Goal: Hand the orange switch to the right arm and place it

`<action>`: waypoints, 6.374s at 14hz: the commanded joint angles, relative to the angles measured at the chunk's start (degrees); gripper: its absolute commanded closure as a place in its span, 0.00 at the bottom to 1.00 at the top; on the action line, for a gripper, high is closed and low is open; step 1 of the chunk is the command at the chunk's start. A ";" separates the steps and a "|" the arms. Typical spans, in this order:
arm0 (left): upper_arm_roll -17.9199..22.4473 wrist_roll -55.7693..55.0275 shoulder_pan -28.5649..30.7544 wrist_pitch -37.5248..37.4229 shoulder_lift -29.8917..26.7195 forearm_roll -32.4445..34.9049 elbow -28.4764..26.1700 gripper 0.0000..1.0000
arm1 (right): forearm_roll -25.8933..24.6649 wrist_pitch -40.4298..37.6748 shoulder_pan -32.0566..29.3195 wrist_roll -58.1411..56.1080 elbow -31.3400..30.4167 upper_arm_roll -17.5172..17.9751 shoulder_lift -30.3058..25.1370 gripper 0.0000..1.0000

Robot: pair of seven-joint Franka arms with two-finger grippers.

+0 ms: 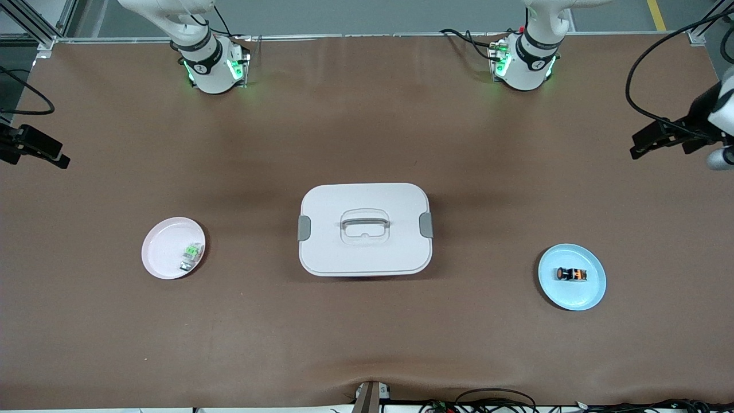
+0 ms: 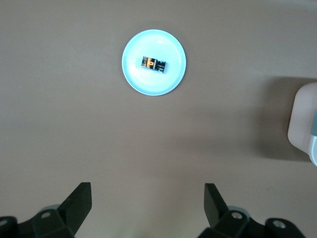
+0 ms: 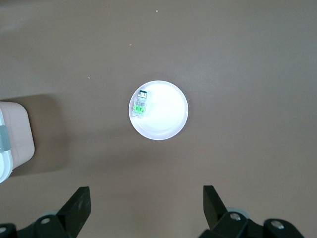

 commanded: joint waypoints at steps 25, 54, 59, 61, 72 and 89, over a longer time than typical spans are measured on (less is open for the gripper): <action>0.06 8.23 3.64 34.52 25.82 1.77 -8.40 0.00 | 0.36 0.54 -0.84 -0.49 -1.27 0.34 -1.25 0.00; -0.38 10.52 2.85 55.90 39.28 3.88 -9.47 0.09 | 0.18 0.98 -0.93 -0.31 -0.75 0.17 -1.08 0.00; -0.38 12.01 2.94 55.99 39.71 3.96 -9.47 0.22 | -0.08 1.16 -1.46 -0.58 -0.75 0.08 -1.07 0.00; -0.38 12.01 2.94 55.99 39.72 3.88 -9.64 0.38 | -0.43 1.77 -1.11 -0.75 -0.75 0.25 -1.07 0.00; -3.53 11.22 3.73 41.68 28.04 1.43 -9.47 1.00 | -3.34 2.12 0.04 0.04 -0.66 0.34 -1.16 0.00; -26.11 -45.85 2.76 19.43 22.57 -13.78 5.64 1.00 | -3.51 1.51 -1.37 -1.90 2.07 0.61 -1.43 0.00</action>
